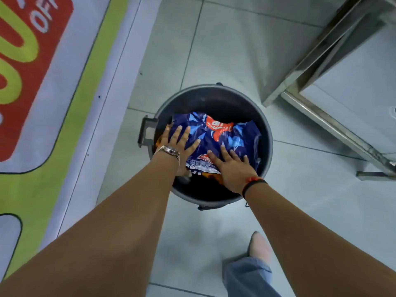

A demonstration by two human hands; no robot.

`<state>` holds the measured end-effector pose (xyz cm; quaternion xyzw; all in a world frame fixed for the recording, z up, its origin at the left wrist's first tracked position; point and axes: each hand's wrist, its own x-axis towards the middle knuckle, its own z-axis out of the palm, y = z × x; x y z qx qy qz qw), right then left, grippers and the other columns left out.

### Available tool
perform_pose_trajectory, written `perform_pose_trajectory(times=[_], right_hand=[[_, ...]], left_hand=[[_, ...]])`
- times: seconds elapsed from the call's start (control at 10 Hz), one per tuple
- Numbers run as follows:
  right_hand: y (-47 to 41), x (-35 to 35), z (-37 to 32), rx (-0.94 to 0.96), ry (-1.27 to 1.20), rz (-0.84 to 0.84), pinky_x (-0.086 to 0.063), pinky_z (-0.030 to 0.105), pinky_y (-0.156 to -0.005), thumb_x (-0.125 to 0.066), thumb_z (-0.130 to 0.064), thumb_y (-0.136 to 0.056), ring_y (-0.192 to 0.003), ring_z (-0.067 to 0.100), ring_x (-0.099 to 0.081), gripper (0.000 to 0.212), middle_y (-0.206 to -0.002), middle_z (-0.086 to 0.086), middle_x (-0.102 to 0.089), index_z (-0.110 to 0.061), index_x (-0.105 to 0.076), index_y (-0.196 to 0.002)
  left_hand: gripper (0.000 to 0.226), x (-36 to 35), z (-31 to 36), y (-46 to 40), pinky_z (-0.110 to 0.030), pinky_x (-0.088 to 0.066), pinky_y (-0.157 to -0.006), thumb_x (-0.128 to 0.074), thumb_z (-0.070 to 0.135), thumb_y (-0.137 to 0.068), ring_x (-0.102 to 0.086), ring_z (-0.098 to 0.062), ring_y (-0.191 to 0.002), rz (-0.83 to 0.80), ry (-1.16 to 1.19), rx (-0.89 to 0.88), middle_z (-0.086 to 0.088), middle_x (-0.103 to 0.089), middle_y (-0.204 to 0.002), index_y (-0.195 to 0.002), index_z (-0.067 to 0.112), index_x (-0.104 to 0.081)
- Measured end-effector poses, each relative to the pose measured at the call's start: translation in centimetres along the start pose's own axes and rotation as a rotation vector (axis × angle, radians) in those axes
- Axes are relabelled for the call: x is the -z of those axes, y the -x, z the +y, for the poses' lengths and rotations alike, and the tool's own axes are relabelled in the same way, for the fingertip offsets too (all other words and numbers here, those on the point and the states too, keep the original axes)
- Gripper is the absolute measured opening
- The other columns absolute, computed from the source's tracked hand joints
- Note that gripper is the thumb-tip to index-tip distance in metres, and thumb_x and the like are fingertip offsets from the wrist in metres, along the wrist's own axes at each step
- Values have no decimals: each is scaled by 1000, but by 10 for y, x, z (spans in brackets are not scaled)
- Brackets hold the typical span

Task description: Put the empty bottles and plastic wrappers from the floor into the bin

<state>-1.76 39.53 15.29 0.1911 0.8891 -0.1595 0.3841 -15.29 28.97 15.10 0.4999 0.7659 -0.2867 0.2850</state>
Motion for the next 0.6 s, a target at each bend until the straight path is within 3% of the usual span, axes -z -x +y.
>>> perform_pose_trajectory(times=[0.1, 0.3, 0.5, 0.6], right_hand=[[-34, -11, 5, -42, 143, -93, 4, 59, -113, -36, -45, -95, -144, 32, 8, 73, -157, 8, 12, -30, 17, -143], [-80, -19, 8, -88, 203, -273, 12, 61, -109, -50, -51, -86, -144, 28, 12, 94, -156, 5, 19, -25, 21, -142], [-64, -14, 5, -51, 270, -203, 16, 60, -108, -61, -66, -71, -144, 24, 14, 118, -156, 8, 18, -20, 21, -143], [-44, -2, 5, -32, 253, -126, 16, 59, -108, -55, -66, -75, -143, 24, 16, 112, -156, 8, 19, -19, 21, -143]], left_hand=[[110, -18, 7, -28, -54, 19, -110, -32, 87, -64, 23, -31, -139, -128, -18, 51, -11, 24, -153, -141, 26, 19], [106, -29, 16, -62, -58, 13, -110, -20, 89, -65, 17, -32, -141, -316, -32, 112, -14, 16, -154, -143, 23, 6], [109, -24, 15, -43, -58, 17, -109, -18, 90, -63, 21, -29, -140, -276, -40, 115, -13, 18, -154, -143, 21, 12], [106, -12, 7, -22, -57, 18, -109, -15, 88, -65, 22, -26, -140, -206, -15, 135, -12, 19, -154, -142, 22, 13]])
